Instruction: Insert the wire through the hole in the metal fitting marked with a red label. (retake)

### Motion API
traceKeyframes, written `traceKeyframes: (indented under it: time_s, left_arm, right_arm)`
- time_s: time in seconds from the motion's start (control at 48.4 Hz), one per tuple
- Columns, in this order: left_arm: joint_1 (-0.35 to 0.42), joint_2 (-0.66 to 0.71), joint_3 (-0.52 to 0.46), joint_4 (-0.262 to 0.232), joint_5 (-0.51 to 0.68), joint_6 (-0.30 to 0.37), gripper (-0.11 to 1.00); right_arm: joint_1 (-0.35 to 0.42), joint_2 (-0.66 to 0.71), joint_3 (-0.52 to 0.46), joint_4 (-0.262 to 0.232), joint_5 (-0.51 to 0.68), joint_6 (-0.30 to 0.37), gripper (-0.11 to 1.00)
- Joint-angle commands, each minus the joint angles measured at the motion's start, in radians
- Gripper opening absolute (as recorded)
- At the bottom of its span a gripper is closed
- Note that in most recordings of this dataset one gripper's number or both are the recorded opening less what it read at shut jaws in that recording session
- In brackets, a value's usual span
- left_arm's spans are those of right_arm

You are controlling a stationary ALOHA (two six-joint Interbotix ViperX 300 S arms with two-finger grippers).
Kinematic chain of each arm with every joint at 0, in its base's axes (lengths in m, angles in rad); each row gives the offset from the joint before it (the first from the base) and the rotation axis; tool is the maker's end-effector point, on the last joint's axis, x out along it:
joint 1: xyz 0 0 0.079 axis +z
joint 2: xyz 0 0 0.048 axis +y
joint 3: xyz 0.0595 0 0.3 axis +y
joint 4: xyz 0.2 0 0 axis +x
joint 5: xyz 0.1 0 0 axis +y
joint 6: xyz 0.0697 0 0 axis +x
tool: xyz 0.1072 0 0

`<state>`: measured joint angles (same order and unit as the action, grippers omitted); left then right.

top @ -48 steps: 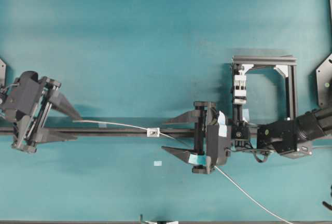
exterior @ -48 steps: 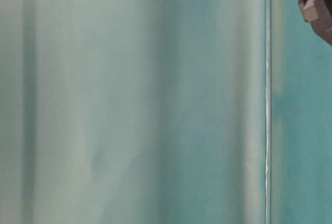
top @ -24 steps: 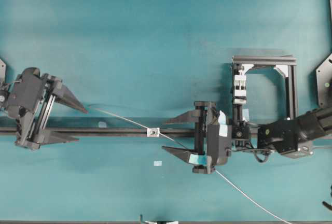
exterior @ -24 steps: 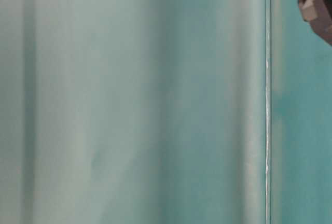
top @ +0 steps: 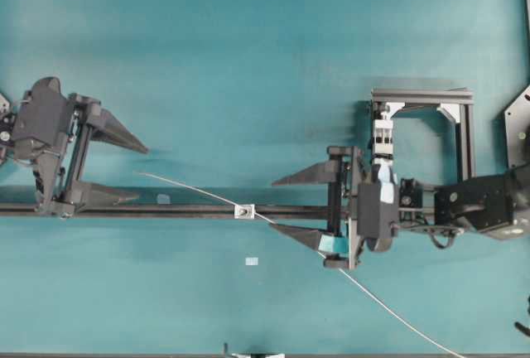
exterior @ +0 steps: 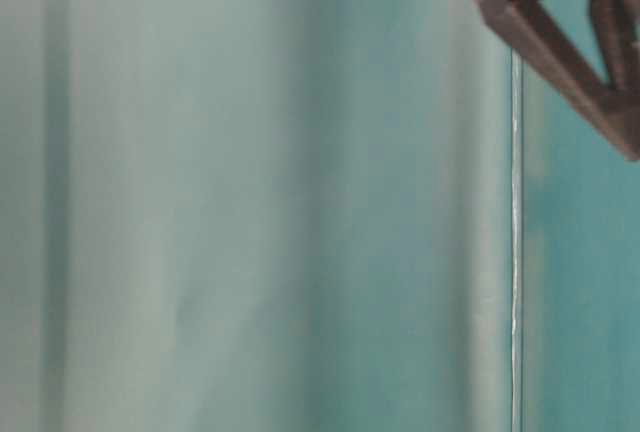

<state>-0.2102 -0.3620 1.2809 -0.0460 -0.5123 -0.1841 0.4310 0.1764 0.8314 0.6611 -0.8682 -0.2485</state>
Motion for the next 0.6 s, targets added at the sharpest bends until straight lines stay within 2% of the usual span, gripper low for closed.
traceKeyframes:
  time_s: [0.0, 0.352, 0.579]
  left_arm:
    - [0.017, -0.025, -0.015, 0.002, -0.005, 0.003, 0.72]
    - [0.055, -0.044, -0.026, 0.005, -0.005, 0.011, 0.72]
    - [0.057, -0.044, -0.044, 0.005, 0.002, 0.069, 0.72]
  right_arm:
    - [-0.012, -0.046, 0.003, -0.002, -0.006, -0.003, 0.80]
    - [-0.060, -0.060, 0.026, -0.002, -0.002, -0.008, 0.80]
    - [-0.086, -0.060, 0.026, -0.002, -0.002, -0.006, 0.80]
